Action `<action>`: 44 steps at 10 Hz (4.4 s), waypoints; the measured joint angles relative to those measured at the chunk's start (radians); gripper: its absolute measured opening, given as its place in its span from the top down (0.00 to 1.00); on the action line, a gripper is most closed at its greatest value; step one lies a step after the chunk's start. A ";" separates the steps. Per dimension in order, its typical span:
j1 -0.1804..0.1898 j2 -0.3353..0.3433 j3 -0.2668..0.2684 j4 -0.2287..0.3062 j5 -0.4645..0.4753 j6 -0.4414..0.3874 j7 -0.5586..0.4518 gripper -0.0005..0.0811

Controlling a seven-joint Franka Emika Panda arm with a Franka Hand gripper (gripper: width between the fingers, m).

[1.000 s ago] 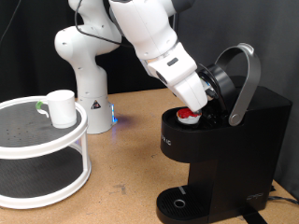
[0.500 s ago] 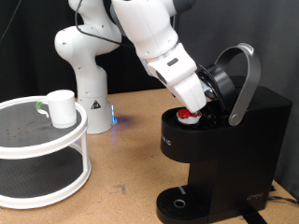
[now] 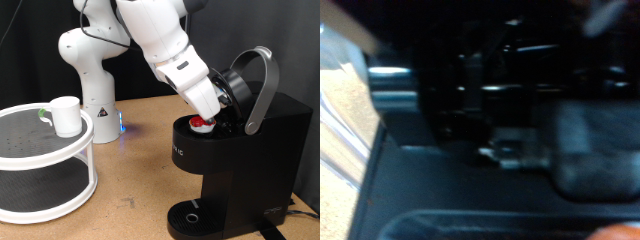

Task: Make a cup of coffee with the keurig machine

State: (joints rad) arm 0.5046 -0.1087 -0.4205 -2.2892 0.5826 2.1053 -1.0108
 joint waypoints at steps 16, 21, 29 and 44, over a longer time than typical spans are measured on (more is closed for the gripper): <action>-0.061 -0.131 -0.144 0.158 0.248 -0.220 -0.118 0.01; -0.014 -0.119 -0.053 0.225 0.279 -0.209 -0.023 0.01; 0.043 -0.060 0.111 0.315 0.270 -0.062 0.150 0.01; 0.024 0.018 0.176 0.268 0.115 0.005 0.100 0.99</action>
State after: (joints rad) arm 0.5287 -0.0904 -0.2449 -2.0208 0.6974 2.1102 -0.9104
